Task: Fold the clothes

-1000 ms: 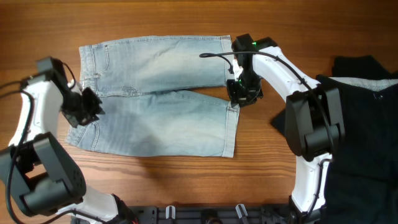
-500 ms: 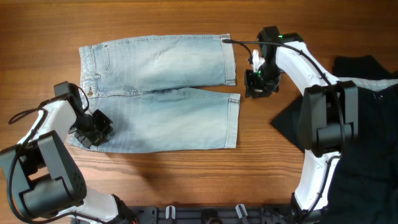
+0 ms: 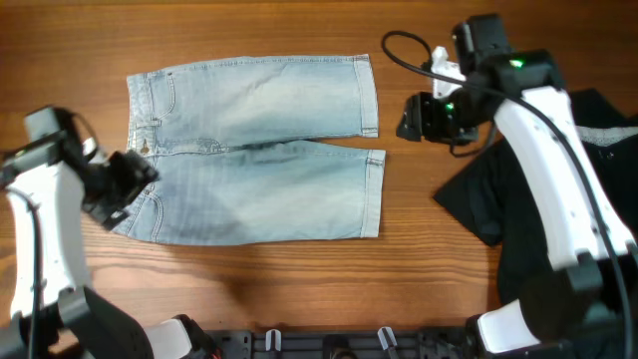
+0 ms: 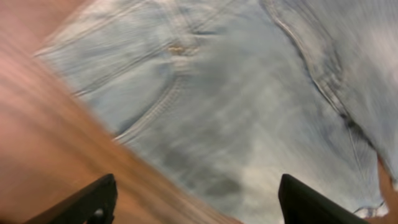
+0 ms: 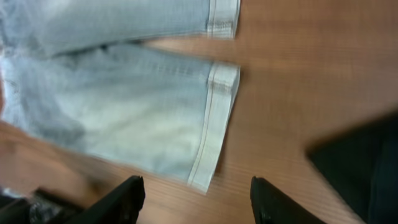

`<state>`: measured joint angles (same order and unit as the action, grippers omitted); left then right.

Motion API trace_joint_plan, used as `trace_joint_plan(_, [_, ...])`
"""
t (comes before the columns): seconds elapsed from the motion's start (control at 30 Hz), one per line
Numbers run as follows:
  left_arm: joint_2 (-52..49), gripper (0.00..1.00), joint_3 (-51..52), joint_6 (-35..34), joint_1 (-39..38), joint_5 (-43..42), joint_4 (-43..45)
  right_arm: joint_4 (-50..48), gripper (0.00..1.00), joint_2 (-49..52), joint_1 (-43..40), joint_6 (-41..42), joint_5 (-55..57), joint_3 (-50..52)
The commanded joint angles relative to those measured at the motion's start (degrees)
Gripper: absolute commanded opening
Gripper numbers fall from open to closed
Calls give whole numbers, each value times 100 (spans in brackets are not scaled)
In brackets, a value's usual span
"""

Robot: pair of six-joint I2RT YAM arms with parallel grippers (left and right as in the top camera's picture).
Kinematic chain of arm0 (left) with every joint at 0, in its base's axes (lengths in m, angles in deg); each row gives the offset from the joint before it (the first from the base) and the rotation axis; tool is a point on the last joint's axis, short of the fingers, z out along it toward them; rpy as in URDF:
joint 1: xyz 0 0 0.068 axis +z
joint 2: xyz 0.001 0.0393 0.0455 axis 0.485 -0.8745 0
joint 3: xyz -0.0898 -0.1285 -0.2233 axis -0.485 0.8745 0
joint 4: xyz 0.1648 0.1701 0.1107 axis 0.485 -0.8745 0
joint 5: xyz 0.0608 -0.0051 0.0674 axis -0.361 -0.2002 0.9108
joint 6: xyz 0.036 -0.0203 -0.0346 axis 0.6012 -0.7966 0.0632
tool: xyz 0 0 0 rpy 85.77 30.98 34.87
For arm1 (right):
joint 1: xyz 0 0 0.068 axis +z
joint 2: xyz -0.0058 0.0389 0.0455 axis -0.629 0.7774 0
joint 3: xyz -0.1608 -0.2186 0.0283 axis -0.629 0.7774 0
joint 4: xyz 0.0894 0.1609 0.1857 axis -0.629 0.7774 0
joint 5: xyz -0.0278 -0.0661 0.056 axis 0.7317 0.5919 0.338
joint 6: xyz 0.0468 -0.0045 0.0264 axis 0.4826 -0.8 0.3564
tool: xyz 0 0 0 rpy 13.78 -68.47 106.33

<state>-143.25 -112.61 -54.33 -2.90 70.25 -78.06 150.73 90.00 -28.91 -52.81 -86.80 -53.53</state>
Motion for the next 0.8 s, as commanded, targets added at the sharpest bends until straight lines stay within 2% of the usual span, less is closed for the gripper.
trace_joint_plan(0.0, [2,68,33,-219,907,313,-179,387,60,50,24,275,118,70])
trace_joint_plan(0.03, [-28,57,118,-221,1233,310,-157,376,59,48,24,260,116,197])
trace_joint_plan(0.1, [-133,51,337,-278,1847,310,-46,264,59,59,50,243,52,522])
trace_joint_plan(0.2, [-286,49,737,-280,2450,240,367,-197,59,61,160,162,-251,1134])
trace_joint_plan(0.27, [-369,51,1058,-275,2636,-13,758,-525,59,63,267,157,-494,1458])
trace_joint_plan(0.43, [-619,63,1587,-269,2533,-232,1878,-905,63,79,505,302,-546,1803])
trace_joint_plan(0.57, [-765,66,1644,122,2391,-643,2365,-933,64,81,636,308,-544,1805])
trace_joint_plan(0.63, [-820,66,1648,282,2275,-1086,2726,-1036,64,81,693,496,-544,1805])
trace_joint_plan(0.7, [-848,64,1648,284,2135,-1104,2879,-1078,64,81,702,612,-540,1805])
trace_joint_plan(0.77, [-916,56,1648,280,2031,-1091,2889,-1078,65,81,702,774,-542,1805])
